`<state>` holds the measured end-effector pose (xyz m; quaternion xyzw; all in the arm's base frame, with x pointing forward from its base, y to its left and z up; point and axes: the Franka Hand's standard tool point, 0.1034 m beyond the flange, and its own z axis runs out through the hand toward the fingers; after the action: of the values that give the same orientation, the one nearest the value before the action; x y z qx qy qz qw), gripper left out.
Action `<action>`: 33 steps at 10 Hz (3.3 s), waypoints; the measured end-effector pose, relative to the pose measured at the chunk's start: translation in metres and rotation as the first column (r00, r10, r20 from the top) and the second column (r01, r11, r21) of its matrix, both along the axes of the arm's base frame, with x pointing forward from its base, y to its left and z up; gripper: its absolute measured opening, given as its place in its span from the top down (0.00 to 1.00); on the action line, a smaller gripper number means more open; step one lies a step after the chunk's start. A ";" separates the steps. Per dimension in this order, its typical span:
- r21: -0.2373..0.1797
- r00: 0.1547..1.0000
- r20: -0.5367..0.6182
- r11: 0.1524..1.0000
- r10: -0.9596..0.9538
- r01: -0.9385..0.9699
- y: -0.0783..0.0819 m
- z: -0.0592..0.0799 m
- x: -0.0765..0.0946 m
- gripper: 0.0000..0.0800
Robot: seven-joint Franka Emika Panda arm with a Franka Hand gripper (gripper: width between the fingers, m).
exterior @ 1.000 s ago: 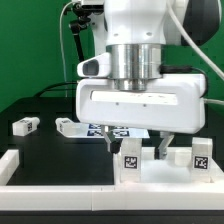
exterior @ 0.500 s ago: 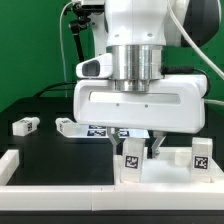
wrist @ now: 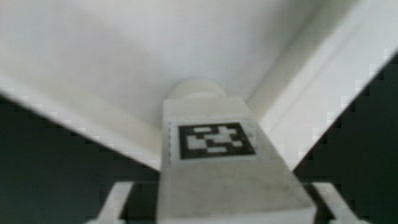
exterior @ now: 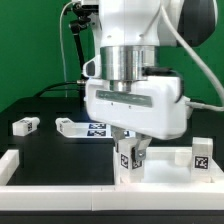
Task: Assemble square table
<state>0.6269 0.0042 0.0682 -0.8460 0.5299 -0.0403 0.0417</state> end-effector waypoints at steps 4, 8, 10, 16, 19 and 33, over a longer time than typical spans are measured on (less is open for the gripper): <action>0.103 0.863 -0.100 0.857 -0.496 0.504 0.002 0.001 0.000 0.64; 0.106 0.730 -0.129 0.723 -0.671 0.683 -0.001 0.000 -0.001 0.64; 0.102 0.688 -0.135 0.681 -0.713 0.725 -0.001 0.000 -0.001 0.62; 0.126 0.726 -0.146 0.716 -0.672 0.687 0.032 0.028 -0.018 0.19; 0.110 0.741 -0.169 0.735 -0.650 0.670 0.041 0.026 -0.024 0.19; 0.089 0.792 -0.044 0.787 -0.609 0.611 0.088 -0.009 -0.095 0.19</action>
Offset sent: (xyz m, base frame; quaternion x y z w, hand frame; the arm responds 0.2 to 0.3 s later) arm 0.0139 0.0102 0.0054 0.0327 -0.0490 0.3201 0.9456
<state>0.5316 0.0920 0.0594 -0.6269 0.7761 -0.0201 0.0648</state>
